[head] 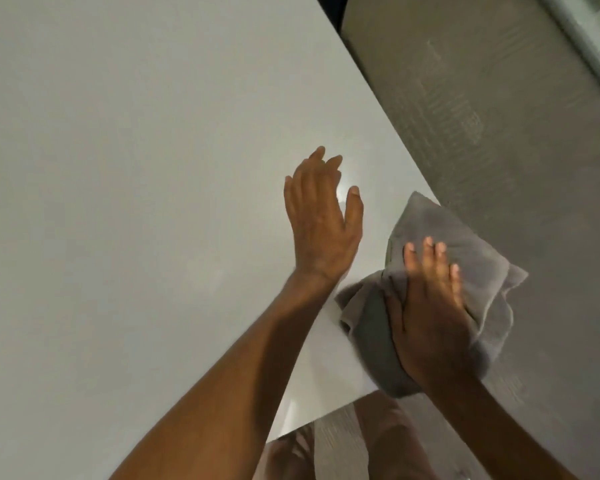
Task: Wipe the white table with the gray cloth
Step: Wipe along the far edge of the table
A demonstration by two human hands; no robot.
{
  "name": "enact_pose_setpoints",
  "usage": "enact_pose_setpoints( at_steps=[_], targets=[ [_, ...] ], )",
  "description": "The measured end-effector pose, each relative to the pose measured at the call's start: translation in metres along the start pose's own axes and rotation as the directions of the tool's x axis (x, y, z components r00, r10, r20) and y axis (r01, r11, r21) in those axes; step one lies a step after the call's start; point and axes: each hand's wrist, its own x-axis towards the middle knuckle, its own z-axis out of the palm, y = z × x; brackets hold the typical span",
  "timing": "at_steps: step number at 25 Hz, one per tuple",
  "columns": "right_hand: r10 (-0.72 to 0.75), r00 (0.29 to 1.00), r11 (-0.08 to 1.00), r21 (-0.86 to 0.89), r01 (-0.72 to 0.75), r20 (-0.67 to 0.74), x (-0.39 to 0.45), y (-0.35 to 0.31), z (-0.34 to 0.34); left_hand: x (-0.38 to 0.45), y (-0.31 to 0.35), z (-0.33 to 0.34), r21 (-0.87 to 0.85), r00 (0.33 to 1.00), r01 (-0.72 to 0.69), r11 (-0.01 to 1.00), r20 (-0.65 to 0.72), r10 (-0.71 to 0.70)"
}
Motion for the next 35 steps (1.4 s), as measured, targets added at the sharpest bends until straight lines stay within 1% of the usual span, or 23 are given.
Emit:
enact_pose_setpoints(
  at_steps=[1,3,5,6,7,8,10,11,13,15,18,20,22,23,25,27,30,31,33,35],
  targets=[
    [-0.075,0.997,0.997,0.006,0.075,0.021,-0.007,-0.013,0.004,-0.005,-0.014,-0.016,0.063,1.0,0.015,0.998,-0.015,-0.014],
    [-0.219,0.975,0.976,0.022,0.218,0.027,-0.011,-0.042,0.01,-0.013,-0.046,-0.046,0.254,0.999,0.049,0.966,-0.005,-0.05],
    [-0.329,0.944,0.944,0.03,0.329,0.012,0.006,-0.073,0.013,-0.013,-0.076,-0.067,0.426,0.985,0.143,0.894,0.023,-0.169],
    [-0.362,0.932,0.931,0.042,0.362,-0.004,0.02,-0.085,0.012,-0.012,-0.086,-0.071,0.469,0.971,0.198,0.861,0.025,-0.237],
    [-0.382,0.924,0.922,0.055,0.383,-0.024,0.037,-0.094,0.011,-0.01,-0.091,-0.072,0.496,0.959,0.233,0.836,0.026,-0.283],
    [-0.396,0.917,0.915,0.062,0.398,-0.048,0.054,-0.1,0.009,-0.009,-0.093,-0.07,0.524,0.955,0.236,0.818,0.03,-0.295],
    [-0.44,0.892,0.893,0.052,0.447,-0.099,0.09,-0.106,0.006,-0.008,-0.094,-0.064,0.56,0.964,0.207,0.803,0.021,-0.263],
    [-0.469,0.876,0.878,0.043,0.476,-0.113,0.108,-0.107,0.004,-0.008,-0.094,-0.063,0.548,0.968,0.207,0.81,0.004,-0.25],
    [-0.518,0.851,0.853,0.027,0.522,-0.092,0.147,-0.108,-0.003,-0.009,-0.096,-0.062,0.521,0.966,0.232,0.821,-0.021,-0.259],
    [-0.518,0.853,0.854,0.014,0.52,-0.07,0.19,-0.106,-0.011,-0.009,-0.098,-0.06,0.543,0.961,0.243,0.804,-0.025,-0.274],
    [-0.464,0.882,0.883,0.033,0.468,-0.081,0.245,-0.097,-0.025,-0.009,-0.097,-0.058,0.544,0.963,0.233,0.806,-0.013,-0.269],
    [-0.395,0.914,0.913,0.072,0.402,-0.088,0.27,-0.091,-0.031,-0.008,-0.097,-0.058,0.529,0.963,0.241,0.814,-0.023,-0.27],
    [-0.237,0.966,0.957,0.149,0.25,-0.099,0.287,-0.084,-0.035,-0.011,-0.097,-0.059,0.57,0.975,0.209,0.795,-0.058,-0.215],
    [-0.132,0.988,0.967,0.208,0.147,-0.086,0.292,-0.08,-0.037,-0.012,-0.097,-0.059,0.604,0.984,0.178,0.777,-0.09,-0.155],
    [0.056,0.997,0.948,0.317,-0.039,-0.045,0.291,-0.07,-0.038,-0.015,-0.098,-0.057,0.661,0.987,0.129,0.739,-0.159,-0.03],
    [0.143,0.989,0.928,0.352,-0.124,-0.029,0.269,-0.059,-0.037,-0.015,-0.1,-0.055,0.699,0.98,0.115,0.706,-0.198,0.037],
    [0.161,0.986,0.939,0.314,-0.142,-0.036,0.209,-0.04,-0.033,-0.017,-0.102,-0.054,0.698,0.973,0.103,0.709,-0.218,0.073],
    [0.174,0.984,0.952,0.261,-0.157,-0.042,0.185,-0.032,-0.031,-0.017,-0.103,-0.054,0.678,0.977,0.108,0.727,-0.207,0.048],
    [0.236,0.97,0.964,0.136,-0.228,-0.05,0.137,-0.017,-0.026,-0.015,-0.102,-0.053,0.624,0.987,0.142,0.768,-0.145,-0.065],
    [0.313,0.949,0.947,0.083,-0.309,-0.038,0.091,-0.013,-0.02,-0.014,-0.103,-0.053,0.6,0.986,0.166,0.783,-0.094,-0.136]
  ],
)
